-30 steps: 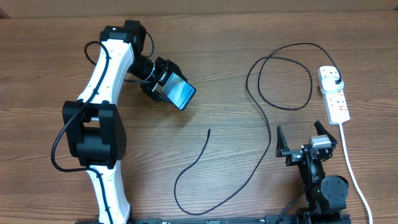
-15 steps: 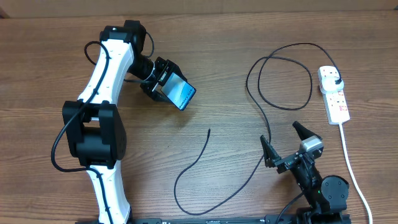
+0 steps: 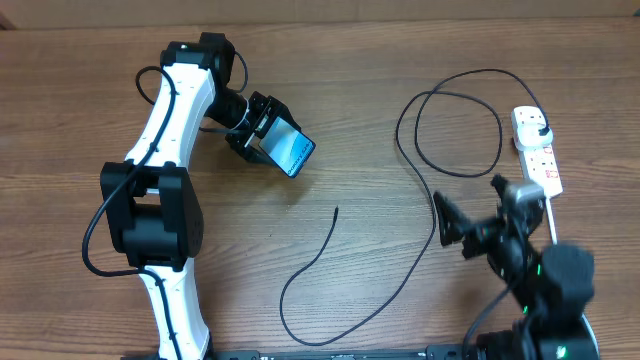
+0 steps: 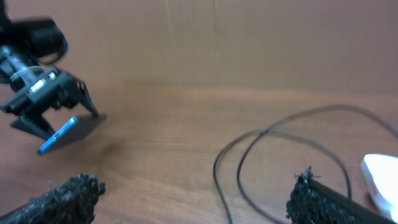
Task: Plug charger to phone and switch on socket
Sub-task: 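Tilt the held phone toward the right and raise the right arm, then move the right gripper to the phone's edge near the left gripper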
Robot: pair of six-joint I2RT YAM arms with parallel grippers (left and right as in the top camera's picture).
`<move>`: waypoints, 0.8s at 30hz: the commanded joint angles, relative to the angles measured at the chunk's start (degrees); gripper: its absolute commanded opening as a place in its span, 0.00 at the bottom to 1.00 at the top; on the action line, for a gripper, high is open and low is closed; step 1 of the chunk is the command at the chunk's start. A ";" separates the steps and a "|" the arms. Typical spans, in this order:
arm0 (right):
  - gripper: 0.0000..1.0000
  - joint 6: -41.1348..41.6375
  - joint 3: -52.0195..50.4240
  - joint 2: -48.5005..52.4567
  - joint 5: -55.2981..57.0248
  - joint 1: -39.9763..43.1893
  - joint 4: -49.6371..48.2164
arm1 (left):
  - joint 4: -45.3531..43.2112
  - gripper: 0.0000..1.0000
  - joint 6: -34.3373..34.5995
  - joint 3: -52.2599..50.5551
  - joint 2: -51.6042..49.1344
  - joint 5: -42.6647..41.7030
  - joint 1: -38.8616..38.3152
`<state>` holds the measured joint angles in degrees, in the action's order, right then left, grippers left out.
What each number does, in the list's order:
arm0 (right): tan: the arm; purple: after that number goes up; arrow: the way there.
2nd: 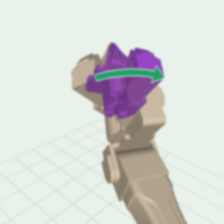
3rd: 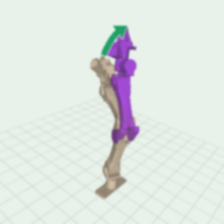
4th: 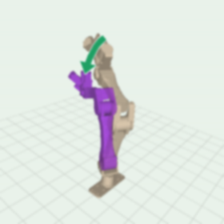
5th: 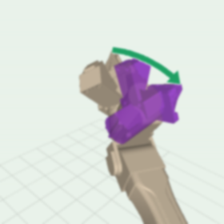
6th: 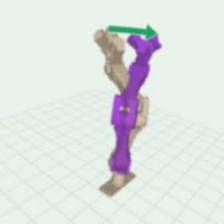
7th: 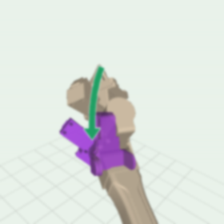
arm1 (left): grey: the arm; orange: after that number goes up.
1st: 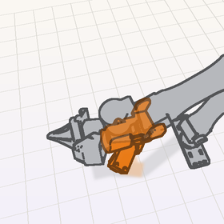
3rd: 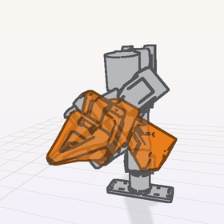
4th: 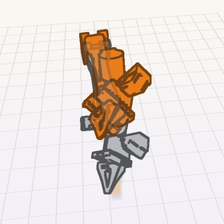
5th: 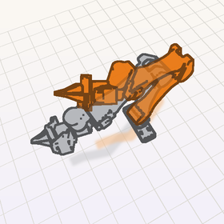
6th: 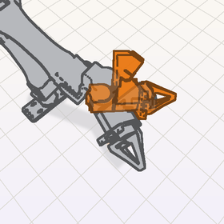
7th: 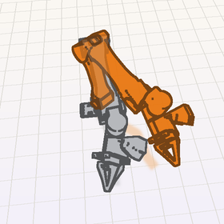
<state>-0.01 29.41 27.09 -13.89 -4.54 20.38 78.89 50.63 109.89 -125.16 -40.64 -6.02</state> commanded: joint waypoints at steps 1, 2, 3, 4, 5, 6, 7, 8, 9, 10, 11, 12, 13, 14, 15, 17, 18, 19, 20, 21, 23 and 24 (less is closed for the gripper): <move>1.00 0.24 8.15 11.91 -4.07 -0.22 2.54 | 0.17 0.04 -0.85 1.81 -0.48 -1.36 -0.44; 1.00 0.24 10.58 15.69 -5.92 -0.22 3.65 | 0.17 0.04 -0.85 1.81 -0.48 -1.33 -0.44; 1.00 0.26 13.38 20.15 -8.55 -0.22 4.94 | 0.15 0.04 -0.83 1.81 -0.48 -1.33 -0.44; 1.00 0.26 15.67 23.91 -11.08 -0.22 5.99 | 0.17 0.04 -0.66 1.81 -0.48 -1.33 -0.44; 1.00 0.26 17.90 27.69 -13.77 -0.22 6.91 | 0.15 0.04 -0.66 1.81 -0.50 -1.33 -0.44; 1.00 0.28 20.17 31.89 -17.25 -0.22 7.69 | 0.15 0.04 -0.59 1.81 -0.50 -1.33 -0.44; 1.00 0.28 21.88 35.28 -20.37 -0.22 8.15 | 0.17 0.04 -0.39 1.81 -0.48 -1.33 -0.44; 1.00 0.28 23.28 38.60 -23.45 -0.22 8.31 | 0.15 0.04 -0.24 1.81 -0.50 -1.33 -0.44; 1.00 0.28 24.55 42.16 -26.91 -0.22 8.26 | 0.15 0.04 -0.22 1.81 -0.48 -1.33 -0.44; 1.00 0.28 25.33 44.96 -29.70 -0.24 7.80 | 0.15 0.04 -0.17 1.81 -0.48 -1.33 -0.44; 1.00 0.31 25.81 47.47 -32.70 -0.24 7.26 | 0.15 0.05 0.04 1.81 -0.48 -1.31 -0.44; 1.00 0.59 25.94 49.72 -35.85 -0.24 6.34 | 0.15 0.04 0.24 1.81 -0.50 -1.29 -0.44; 1.00 1.62 25.94 52.09 -38.97 -0.24 4.98 | 0.15 0.04 0.48 1.81 -0.48 -1.27 -0.44; 1.00 2.71 25.94 53.90 -40.85 -0.24 3.74 | 0.15 0.04 0.87 1.81 -0.48 -1.25 -0.44; 1.00 4.04 25.94 55.54 -42.03 -0.24 2.56 | 0.13 0.04 1.18 1.81 -0.48 -1.16 -0.44; 1.00 8.13 25.94 58.40 -42.60 -0.24 -0.02 | 0.15 0.04 2.34 1.81 -0.48 -0.85 -0.44; 1.00 10.38 25.94 59.41 -42.62 -0.24 -1.11 | 0.15 0.04 2.75 1.81 -0.48 -0.70 -0.44; 1.00 14.14 25.94 60.37 -42.64 -0.24 -2.58 | 0.17 0.04 3.41 1.81 -0.48 -0.63 -0.44; 1.00 17.55 25.94 60.96 -42.62 -0.24 -3.58 | 0.15 0.04 3.89 1.81 -0.48 -0.63 -0.46; 1.00 21.24 25.94 61.42 -42.62 -0.24 -4.02 | 0.17 0.04 4.46 1.81 -0.48 -0.48 -0.46; 1.00 28.37 25.94 61.72 -42.60 -0.24 -3.91 | 0.20 0.04 6.58 1.81 -0.50 1.05 -0.48; 1.00 30.77 25.94 61.72 -42.62 -0.24 -3.80 | 0.20 0.04 7.85 1.81 -0.48 2.08 -0.55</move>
<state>18.50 54.08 88.68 -54.02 -4.56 17.04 78.85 54.19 110.00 -125.16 -39.88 -6.02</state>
